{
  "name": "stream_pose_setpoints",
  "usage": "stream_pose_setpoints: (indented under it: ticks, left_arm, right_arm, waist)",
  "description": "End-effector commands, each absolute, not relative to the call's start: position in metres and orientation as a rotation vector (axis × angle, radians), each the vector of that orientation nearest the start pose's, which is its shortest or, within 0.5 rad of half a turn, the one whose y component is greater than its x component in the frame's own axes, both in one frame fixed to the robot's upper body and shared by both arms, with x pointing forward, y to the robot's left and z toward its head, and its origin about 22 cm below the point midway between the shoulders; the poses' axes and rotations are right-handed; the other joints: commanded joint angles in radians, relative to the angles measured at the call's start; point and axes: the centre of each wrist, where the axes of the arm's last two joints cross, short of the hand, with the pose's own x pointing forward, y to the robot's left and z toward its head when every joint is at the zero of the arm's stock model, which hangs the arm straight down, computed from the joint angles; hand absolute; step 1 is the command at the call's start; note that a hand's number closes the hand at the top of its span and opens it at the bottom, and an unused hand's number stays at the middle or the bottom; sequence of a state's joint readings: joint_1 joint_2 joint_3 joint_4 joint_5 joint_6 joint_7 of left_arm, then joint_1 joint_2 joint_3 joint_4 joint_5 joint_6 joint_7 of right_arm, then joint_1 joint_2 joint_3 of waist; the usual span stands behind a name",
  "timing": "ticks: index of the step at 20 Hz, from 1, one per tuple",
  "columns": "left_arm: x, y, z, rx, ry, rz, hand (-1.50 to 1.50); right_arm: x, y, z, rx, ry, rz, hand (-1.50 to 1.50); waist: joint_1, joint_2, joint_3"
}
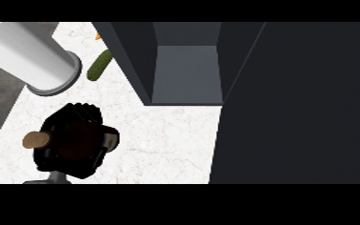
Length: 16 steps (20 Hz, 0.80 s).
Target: Pick up the wine, place it into the cabinet and close the cabinet
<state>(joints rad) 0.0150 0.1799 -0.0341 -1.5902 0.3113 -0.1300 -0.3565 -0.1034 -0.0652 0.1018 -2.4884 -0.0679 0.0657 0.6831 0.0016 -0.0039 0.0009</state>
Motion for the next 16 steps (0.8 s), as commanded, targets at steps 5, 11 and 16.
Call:
stream_pose_setpoints:
  ticks: [5, 11, 16]
  left_arm:
    - [0.238, 0.218, 0.065, -0.258, -1.903, -0.037, 1.50]
    - [0.239, 0.173, 0.082, -0.364, -1.911, -0.048, 1.50]
    - [0.262, 0.137, 0.121, -0.397, -1.914, -0.023, 1.50]
  right_arm:
    - [0.115, -0.217, 0.214, 0.207, -1.924, 0.258, -1.50]
    - [0.127, -0.220, 0.210, 0.197, -1.923, 0.255, -1.50]
    - [0.143, -0.218, 0.210, 0.201, -1.922, 0.240, -1.50]
  waist:
    - [-0.008, 0.001, 0.000]
    - [-0.006, 0.002, -0.001]
    - [-0.008, 0.003, -0.001]
